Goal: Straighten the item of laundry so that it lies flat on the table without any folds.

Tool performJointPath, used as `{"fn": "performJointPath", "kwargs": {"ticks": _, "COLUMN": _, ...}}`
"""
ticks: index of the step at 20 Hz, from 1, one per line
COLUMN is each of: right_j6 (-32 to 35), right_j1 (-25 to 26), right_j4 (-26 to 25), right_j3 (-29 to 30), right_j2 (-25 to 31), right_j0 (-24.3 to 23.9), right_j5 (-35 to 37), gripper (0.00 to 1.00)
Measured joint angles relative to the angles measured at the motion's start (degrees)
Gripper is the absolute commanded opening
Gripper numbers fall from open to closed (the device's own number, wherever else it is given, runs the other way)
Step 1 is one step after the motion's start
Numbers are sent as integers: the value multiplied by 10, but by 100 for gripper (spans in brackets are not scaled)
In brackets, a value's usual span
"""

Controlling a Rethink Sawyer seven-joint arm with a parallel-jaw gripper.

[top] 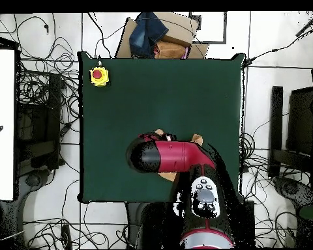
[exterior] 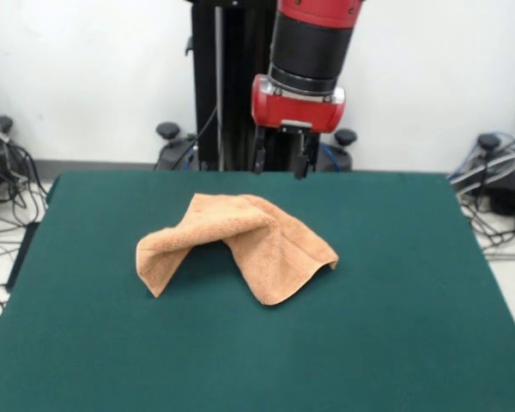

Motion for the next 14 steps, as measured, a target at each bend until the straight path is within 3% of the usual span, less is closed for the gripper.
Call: {"fn": "performJointPath", "kwargs": {"ticks": 14, "right_j6": 0, "right_j1": -4, "right_j4": -12, "right_j3": 94, "right_j2": -5, "right_j0": 4, "right_j5": -88, "gripper": 100}}
